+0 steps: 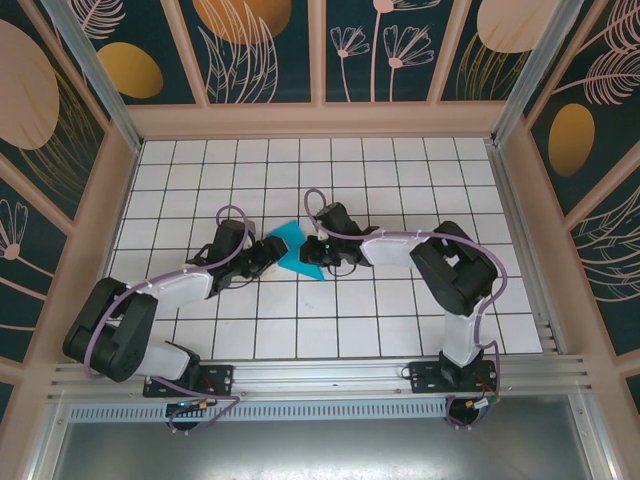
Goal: Fold a paper plane with a square sheet of paper (pick it up from the middle)
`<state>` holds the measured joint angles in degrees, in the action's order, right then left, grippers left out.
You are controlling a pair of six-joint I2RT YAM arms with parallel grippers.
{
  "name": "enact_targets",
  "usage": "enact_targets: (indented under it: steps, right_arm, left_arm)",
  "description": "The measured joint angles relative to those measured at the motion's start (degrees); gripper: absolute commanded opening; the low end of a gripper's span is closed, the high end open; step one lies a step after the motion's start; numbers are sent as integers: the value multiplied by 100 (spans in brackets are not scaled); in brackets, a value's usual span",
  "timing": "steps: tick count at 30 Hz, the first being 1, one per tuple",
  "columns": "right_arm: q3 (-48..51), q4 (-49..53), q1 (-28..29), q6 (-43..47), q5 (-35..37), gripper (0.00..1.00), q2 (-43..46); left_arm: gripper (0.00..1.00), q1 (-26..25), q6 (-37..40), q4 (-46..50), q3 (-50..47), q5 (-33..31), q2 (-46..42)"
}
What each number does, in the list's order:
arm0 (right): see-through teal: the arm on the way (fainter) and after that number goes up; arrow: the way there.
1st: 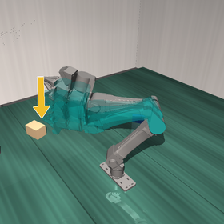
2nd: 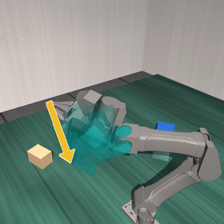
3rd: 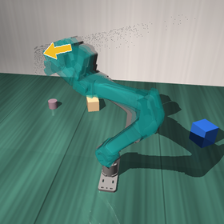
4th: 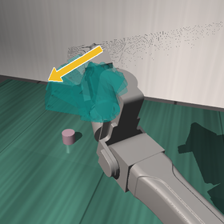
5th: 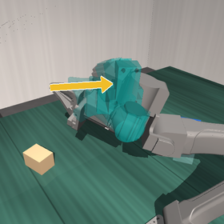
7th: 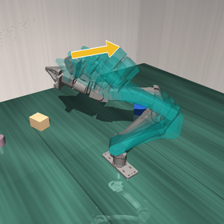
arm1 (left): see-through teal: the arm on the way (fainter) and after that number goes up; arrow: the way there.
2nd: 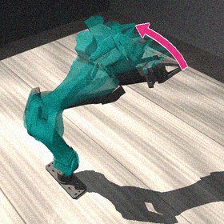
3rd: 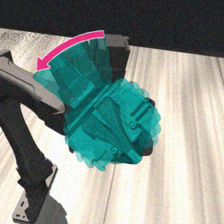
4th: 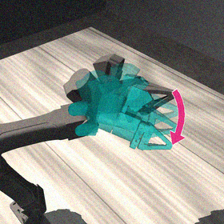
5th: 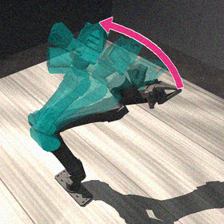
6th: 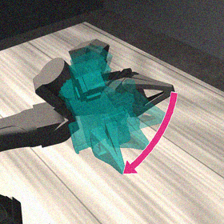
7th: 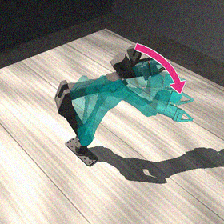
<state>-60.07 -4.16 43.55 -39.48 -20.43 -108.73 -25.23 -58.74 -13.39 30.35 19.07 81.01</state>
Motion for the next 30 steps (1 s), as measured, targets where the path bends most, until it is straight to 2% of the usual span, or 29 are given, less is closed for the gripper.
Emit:
enact_targets:
  steps: [18, 30]
  right_arm:
    - [667, -761, -437, -612, -278, 13, -24]
    - [925, -1224, -619, -887, -671, 13, -24]
  left_arm:
    - [67, -114, -501, -350, -168, 116, 442]
    - [52, -127, -544, -581, -50, 409, 734]
